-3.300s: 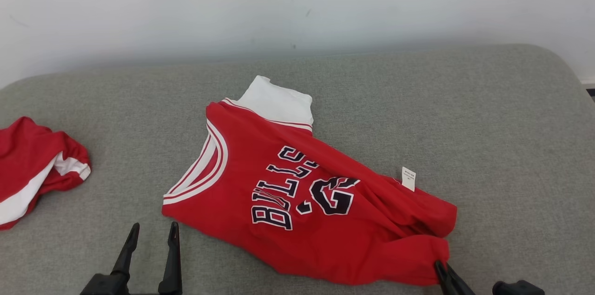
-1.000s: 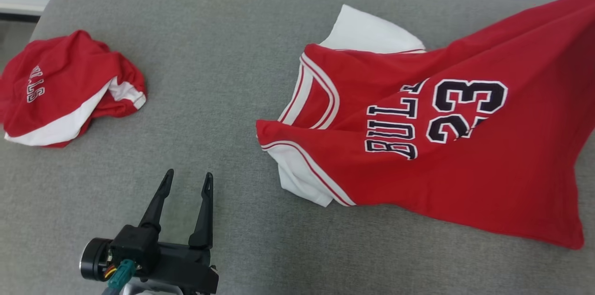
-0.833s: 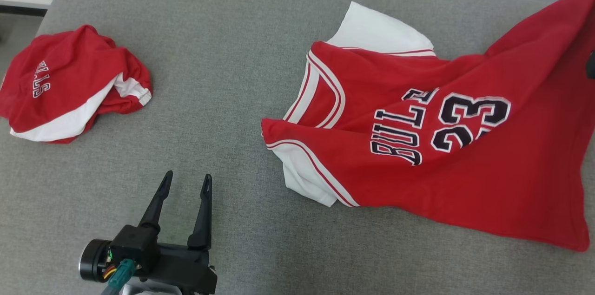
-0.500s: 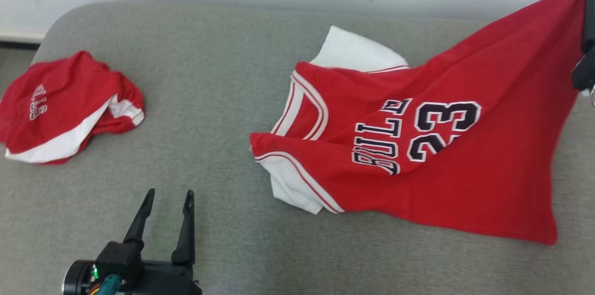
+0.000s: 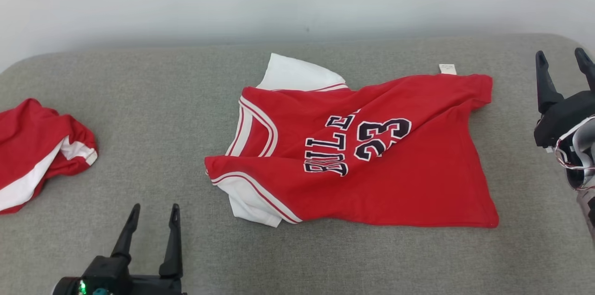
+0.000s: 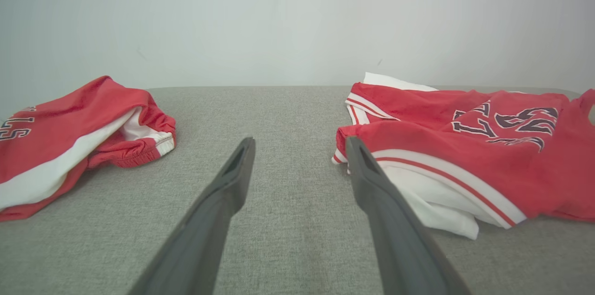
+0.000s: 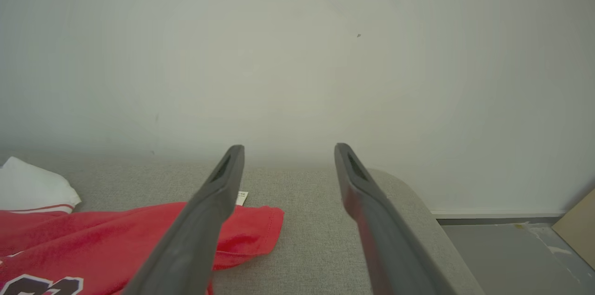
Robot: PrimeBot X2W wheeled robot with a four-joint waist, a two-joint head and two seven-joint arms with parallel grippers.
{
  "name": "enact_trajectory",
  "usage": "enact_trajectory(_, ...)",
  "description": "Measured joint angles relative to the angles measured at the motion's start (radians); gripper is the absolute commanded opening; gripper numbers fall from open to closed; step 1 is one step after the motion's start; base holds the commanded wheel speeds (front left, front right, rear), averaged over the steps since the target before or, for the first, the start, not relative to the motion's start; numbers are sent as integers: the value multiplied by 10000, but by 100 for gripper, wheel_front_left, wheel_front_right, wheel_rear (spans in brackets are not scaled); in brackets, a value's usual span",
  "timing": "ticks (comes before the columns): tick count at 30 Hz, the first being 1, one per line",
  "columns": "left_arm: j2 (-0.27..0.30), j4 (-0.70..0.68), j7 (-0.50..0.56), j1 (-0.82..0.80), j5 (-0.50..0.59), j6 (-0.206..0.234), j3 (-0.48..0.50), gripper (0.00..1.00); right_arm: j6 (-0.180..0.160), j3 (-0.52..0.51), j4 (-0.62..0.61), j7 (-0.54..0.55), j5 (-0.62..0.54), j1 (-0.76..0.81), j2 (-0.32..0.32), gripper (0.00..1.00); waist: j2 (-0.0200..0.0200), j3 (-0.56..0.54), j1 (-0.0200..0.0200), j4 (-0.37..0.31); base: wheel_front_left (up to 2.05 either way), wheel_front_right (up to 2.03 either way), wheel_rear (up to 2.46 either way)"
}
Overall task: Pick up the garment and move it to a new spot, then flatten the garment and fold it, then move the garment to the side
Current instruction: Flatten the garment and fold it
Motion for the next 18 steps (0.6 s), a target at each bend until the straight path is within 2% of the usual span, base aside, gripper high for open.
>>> enact_trajectory(5, -77, 15, 0, 107, 46, 13, -96, 100, 0, -21, -754, -397, 259, 608, 165, 100, 0, -249, 0, -130, 0, 0, 0)
enact_trajectory(8, -63, 67, 0, 193, 38, -2, -52, 100, 0, -424, -1613, -470, 328, 1336, 224, 100, -1, -405, 0, -200, 0, 0, 0)
enact_trajectory(11, -75, 73, 0, 204, 38, -25, -56, 100, 0, -1220, -3083, -504, 391, 2343, 385, 100, -1, -516, 0, -275, 0, 0, 0)
enact_trajectory(13, -81, 69, 0, 220, 38, -29, -58, 100, 0, -1622, -4056, -504, 38, 3223, 514, 100, -1, -565, 0, -312, 0, 0, 0)
enact_trajectory(18, -125, 52, 0, 350, 40, -27, -54, 100, 0, -2698, -6171, -506, -443, 5366, 1457, 100, 0, -630, 1, -377, 0, 0, 0)
